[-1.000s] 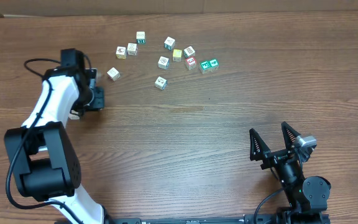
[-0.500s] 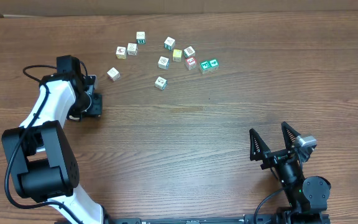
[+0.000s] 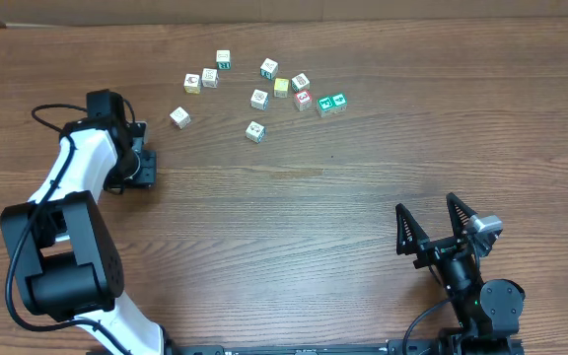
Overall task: Form a horizontal line
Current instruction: 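Carry the yellow block left and lower it beside the '8' block, then open the left gripper to release the yellow block in the row, then reach the left gripper up to the cluster toward a white '1' block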
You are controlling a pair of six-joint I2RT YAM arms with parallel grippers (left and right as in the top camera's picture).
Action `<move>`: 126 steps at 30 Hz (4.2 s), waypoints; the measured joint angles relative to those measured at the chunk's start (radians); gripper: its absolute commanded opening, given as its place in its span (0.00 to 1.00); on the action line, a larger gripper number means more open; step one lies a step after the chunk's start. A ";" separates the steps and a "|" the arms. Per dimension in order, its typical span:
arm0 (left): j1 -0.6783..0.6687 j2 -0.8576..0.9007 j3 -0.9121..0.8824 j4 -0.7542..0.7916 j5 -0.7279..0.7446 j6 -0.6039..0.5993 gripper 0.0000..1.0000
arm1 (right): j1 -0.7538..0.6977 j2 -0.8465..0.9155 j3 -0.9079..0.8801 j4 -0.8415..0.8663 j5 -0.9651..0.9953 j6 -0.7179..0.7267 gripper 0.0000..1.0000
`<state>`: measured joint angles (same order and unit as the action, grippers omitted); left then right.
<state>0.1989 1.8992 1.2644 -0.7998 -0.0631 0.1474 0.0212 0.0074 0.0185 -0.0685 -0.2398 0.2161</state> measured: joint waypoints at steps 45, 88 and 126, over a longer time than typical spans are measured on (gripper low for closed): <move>0.032 0.000 -0.041 0.076 0.045 0.021 0.35 | 0.000 0.000 0.000 0.001 0.000 0.000 1.00; -0.006 0.001 0.121 0.151 0.098 0.021 0.41 | 0.000 0.000 0.000 0.001 0.000 0.000 1.00; -0.519 0.274 0.471 0.049 0.133 0.092 0.95 | 0.000 0.000 0.000 0.000 0.000 0.000 1.00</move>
<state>-0.3202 2.1735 1.7351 -0.7506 0.0700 0.2394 0.0212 0.0074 0.0185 -0.0685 -0.2398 0.2161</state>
